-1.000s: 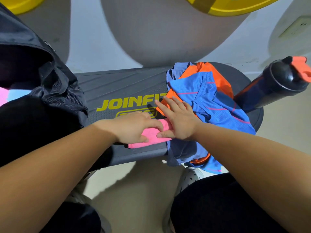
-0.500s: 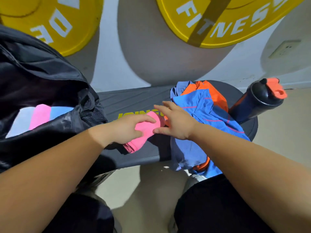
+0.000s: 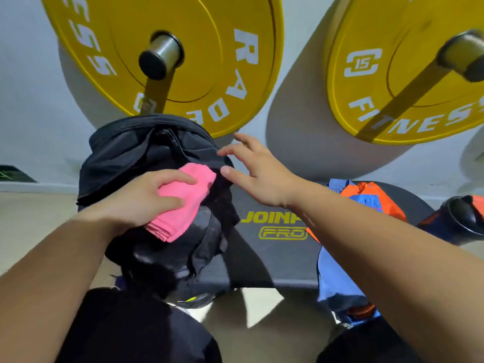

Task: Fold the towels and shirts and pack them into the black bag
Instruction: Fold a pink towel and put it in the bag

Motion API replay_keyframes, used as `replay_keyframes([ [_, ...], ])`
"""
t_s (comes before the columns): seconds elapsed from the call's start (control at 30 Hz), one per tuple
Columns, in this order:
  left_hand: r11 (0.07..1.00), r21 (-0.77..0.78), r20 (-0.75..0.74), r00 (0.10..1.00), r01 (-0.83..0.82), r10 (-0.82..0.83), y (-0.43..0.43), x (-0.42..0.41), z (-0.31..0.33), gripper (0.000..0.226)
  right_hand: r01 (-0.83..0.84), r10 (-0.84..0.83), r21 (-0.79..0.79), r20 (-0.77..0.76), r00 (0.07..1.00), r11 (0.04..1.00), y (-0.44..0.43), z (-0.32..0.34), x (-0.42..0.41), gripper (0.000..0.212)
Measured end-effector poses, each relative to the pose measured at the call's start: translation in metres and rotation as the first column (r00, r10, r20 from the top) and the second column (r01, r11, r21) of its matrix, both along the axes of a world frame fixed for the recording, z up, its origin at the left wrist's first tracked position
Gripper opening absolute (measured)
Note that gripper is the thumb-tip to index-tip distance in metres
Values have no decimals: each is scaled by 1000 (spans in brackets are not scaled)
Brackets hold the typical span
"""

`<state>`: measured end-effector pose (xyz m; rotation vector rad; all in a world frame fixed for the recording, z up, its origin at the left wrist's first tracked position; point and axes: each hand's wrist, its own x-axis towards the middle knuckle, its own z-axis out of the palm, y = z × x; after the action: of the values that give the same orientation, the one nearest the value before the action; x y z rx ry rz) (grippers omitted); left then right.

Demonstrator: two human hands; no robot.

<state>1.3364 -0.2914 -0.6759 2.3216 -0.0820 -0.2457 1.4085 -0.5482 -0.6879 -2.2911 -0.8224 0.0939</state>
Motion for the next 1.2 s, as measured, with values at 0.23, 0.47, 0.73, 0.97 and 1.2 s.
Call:
replay_keyframes([
  [0.23, 944, -172, -299, 928, -282, 223, 38, -9, -51, 38, -11, 68, -559, 82, 994, 829, 67, 14, 39, 48],
  [0.47, 971, -111, -573, 812, -211, 111, 48, -28, -68, 33, -6, 34, -569, 40, 999, 823, 81, 18, 91, 79],
  [0.73, 996, 85, -530, 846, -19, 61, 47, 38, -56, 26, -102, 70, -377, -98, 993, 921, 62, 5, 77, 77],
  [0.97, 974, -55, -324, 927, -219, 190, 10, 76, -110, 42, -75, 50, -486, -64, 997, 871, 36, -12, 58, 95],
  [1.2, 917, 359, -356, 934, 174, -37, 11, 86, -142, 30, -47, 32, -513, -38, 999, 857, 30, -23, 47, 109],
])
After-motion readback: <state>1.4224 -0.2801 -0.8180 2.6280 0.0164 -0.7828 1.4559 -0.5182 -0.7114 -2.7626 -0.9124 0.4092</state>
